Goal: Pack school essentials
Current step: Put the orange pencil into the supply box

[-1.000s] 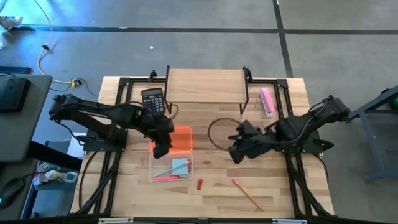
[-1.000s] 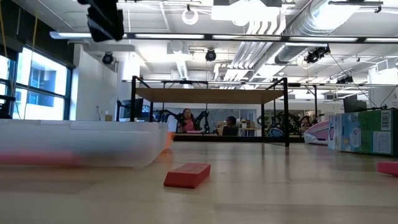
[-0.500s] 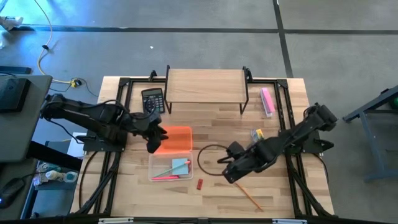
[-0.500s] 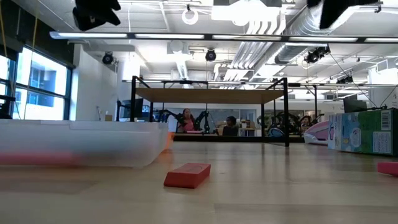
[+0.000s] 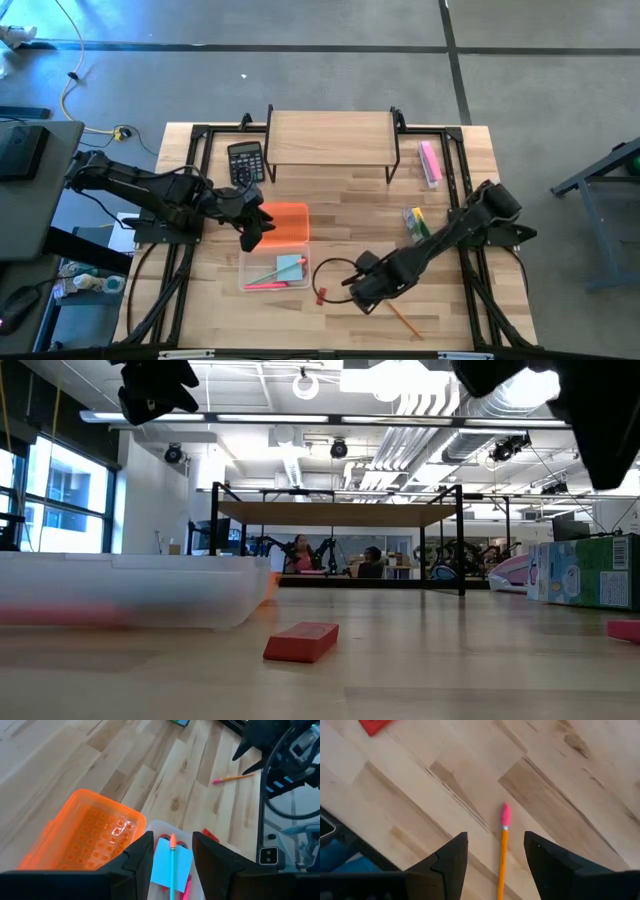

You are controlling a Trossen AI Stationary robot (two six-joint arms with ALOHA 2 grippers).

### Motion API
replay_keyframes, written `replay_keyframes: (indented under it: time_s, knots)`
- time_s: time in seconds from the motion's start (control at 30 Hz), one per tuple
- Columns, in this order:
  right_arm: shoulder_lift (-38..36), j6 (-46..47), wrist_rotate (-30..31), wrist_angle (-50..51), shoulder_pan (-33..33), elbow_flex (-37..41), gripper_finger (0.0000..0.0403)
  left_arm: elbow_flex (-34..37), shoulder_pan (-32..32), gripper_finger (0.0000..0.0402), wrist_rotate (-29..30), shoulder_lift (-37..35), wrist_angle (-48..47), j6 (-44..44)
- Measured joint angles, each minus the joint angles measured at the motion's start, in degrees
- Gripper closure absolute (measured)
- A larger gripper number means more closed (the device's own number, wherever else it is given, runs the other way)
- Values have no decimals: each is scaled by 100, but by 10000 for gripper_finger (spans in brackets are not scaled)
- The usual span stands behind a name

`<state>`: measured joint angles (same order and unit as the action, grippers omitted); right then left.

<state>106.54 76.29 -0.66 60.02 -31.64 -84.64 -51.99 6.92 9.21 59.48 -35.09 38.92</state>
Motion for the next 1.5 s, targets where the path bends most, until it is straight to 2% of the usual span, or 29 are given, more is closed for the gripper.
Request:
replay_keyframes:
  time_s: [0.4,0.93,1.3,1.5]
  knots:
    - [658,308,-47,-81,0,0,219,0,0,275,-4,-1,20,-9]
    - [1309,325,-347,-120,-65,0,254,0,0,275,-13,-1,20,-244]
    - [1416,278,-478,-330,-61,-20,331,-2,0,275,-11,-1,-17,-415]
    - [1421,278,-477,-354,-61,-20,378,-2,-2,275,-204,-1,-458,-418]
